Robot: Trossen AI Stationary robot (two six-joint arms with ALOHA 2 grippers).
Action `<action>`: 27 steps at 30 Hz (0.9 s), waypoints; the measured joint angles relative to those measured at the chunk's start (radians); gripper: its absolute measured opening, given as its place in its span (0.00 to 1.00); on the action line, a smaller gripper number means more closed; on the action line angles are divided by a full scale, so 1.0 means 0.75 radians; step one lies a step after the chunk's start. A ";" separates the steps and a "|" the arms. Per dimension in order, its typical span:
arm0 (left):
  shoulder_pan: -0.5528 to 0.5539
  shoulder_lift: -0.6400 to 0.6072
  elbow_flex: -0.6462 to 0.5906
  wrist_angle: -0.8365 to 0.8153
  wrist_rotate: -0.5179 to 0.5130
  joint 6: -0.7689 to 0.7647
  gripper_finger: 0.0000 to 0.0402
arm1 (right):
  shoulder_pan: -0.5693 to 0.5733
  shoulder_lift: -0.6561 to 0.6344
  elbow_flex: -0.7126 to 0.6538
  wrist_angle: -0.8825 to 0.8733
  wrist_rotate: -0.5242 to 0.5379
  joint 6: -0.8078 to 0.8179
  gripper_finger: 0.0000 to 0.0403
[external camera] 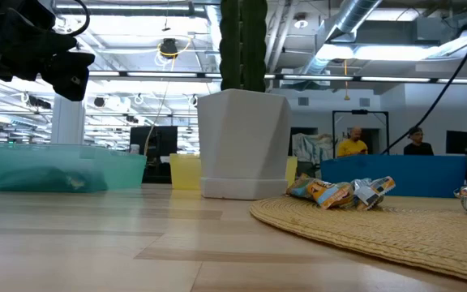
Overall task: Pick and place Granola Bars by type
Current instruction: Put the red granola bar into the yellow bin
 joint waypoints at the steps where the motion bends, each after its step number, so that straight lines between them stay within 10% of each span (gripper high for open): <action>1: 0.000 0.000 0.000 0.000 0.000 0.000 0.36 | 0.011 0.022 0.000 0.022 -0.001 0.012 0.55; 16: 0.000 0.000 0.000 0.000 0.000 0.000 0.36 | 0.010 0.217 0.007 0.138 0.019 0.017 0.49; 27: 0.000 0.000 0.000 0.000 0.000 0.000 0.36 | -0.006 0.237 0.005 0.176 0.024 -0.016 0.23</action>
